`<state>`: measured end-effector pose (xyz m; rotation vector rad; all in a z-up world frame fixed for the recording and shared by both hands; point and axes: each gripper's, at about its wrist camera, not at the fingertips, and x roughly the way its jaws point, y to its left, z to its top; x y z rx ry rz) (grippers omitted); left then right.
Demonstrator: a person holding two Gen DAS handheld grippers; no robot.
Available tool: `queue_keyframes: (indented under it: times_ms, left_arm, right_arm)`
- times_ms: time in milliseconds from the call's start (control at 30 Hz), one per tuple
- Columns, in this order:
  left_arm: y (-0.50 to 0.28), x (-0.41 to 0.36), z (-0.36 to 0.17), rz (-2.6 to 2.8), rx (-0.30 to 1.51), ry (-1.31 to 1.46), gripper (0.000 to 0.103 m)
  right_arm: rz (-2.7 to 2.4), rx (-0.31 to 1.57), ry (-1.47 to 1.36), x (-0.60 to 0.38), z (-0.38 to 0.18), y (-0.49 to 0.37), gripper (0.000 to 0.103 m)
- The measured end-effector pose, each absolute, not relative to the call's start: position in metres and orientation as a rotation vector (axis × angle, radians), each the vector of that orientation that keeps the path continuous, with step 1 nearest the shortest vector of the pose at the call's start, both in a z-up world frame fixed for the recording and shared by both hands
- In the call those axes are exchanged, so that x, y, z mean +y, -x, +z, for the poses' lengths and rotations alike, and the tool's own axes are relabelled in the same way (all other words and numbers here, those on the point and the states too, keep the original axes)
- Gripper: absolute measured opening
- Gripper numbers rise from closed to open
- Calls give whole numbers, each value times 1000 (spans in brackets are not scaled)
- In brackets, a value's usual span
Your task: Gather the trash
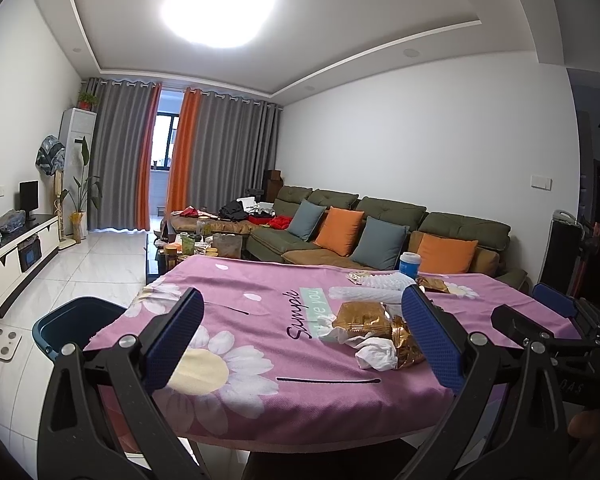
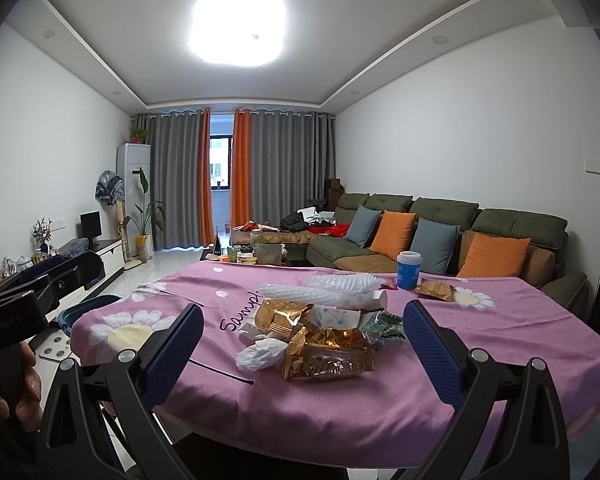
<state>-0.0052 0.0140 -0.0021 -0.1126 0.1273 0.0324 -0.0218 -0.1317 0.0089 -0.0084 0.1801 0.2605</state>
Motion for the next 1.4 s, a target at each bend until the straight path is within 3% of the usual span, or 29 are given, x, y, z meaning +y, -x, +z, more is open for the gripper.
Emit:
queue_keyframes:
  times_ms: [1400]
  left_arm:
    - [-2, 11, 3, -2, 167, 93, 97]
  right_arm:
    - [234, 207, -10, -141, 8, 13, 96]
